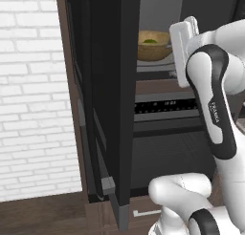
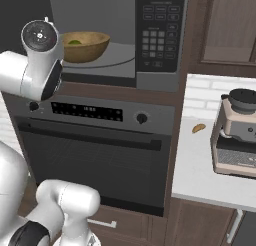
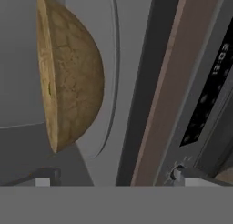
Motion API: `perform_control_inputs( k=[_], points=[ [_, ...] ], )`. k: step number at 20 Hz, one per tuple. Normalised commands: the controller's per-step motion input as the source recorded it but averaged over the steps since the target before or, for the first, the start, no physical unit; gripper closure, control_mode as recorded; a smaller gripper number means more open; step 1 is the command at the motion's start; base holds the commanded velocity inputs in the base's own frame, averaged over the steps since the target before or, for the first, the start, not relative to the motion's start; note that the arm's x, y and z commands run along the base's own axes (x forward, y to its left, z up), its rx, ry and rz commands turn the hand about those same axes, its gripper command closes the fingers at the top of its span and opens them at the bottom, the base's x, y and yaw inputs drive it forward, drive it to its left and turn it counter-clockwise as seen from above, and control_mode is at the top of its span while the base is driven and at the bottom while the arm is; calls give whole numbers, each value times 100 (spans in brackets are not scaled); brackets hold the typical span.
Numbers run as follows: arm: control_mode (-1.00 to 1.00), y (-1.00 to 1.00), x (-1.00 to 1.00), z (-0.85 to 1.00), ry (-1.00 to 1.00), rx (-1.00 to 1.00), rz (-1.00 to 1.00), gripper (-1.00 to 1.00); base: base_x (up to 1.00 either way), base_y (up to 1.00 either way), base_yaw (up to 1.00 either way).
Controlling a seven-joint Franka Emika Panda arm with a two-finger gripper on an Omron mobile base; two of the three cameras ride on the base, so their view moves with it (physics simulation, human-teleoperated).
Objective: Pick the lime from the sink and place it in the bowl. Then pick the bowl and place it in the microwave. Then close the microwave door and press the start button.
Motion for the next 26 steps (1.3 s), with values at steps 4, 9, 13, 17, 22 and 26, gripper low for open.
perform_control_inputs(
  k=[4, 9, 13, 17, 22, 26],
  points=[
    [-100, 0, -66, -5, -20, 0, 0, -100, 0, 0, 0],
    [-100, 0, -13, -47, -2, -17, 0, -100, 0, 0, 0],
    [-100, 0, -17, -57, -6, -42, 0, -100, 0, 0, 0],
    [-100, -6, -44, -27, -11, -47, -12, -100, 0, 0, 0],
    [-100, 0, -61, -2, -8, -45, -24, -100, 0, 0, 0],
    [-100, 0, -24, -8, -1, -41, -29, -100, 0, 0, 0]
  ],
)
